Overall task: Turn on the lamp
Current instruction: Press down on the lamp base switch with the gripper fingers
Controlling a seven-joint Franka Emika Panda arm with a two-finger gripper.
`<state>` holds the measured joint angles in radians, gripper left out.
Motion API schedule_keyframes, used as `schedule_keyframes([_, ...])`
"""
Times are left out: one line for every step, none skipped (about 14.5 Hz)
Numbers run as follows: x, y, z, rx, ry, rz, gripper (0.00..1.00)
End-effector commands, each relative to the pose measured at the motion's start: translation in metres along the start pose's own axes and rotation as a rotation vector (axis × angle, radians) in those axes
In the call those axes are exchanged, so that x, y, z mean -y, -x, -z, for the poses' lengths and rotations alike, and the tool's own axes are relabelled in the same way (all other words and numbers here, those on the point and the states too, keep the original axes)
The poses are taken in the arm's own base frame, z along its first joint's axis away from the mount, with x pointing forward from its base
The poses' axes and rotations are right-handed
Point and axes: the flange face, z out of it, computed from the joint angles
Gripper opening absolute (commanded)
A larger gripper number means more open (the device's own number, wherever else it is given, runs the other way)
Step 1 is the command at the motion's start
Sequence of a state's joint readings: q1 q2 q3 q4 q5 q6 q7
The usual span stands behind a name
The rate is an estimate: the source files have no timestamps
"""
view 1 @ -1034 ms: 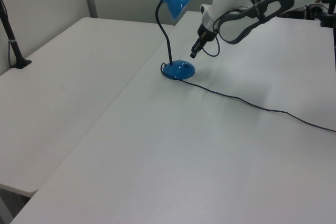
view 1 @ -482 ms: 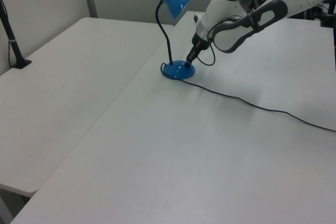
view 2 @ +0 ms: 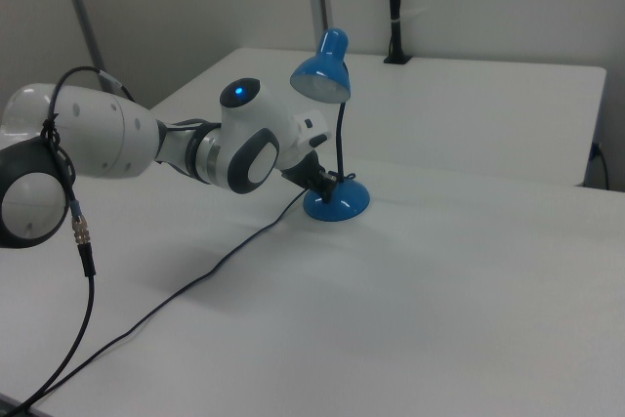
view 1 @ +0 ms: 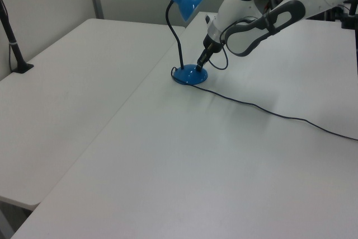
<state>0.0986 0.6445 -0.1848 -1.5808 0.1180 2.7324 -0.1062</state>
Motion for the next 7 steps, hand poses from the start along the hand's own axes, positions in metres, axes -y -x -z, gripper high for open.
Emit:
schedule_keyframes([0.010, -0.008, -0.009, -0.026, -0.001, -0.004, 0.00])
schedule_keyframes([0.012, -0.008, -0.014, -0.025, 0.000, 0.001, 0.00])
schedule_keyframes([0.013, -0.009, -0.017, -0.026, 0.001, 0.003, 0.00])
schedule_keyframes([0.014, -0.008, -0.022, -0.023, 0.002, 0.007, 0.00])
schedule_keyframes([0.014, -0.008, -0.024, -0.023, 0.003, 0.008, 0.00])
schedule_keyframes([0.015, -0.009, -0.025, -0.025, 0.003, 0.010, 0.00])
schedule_keyframes([0.015, -0.008, -0.026, -0.023, 0.004, 0.013, 0.00])
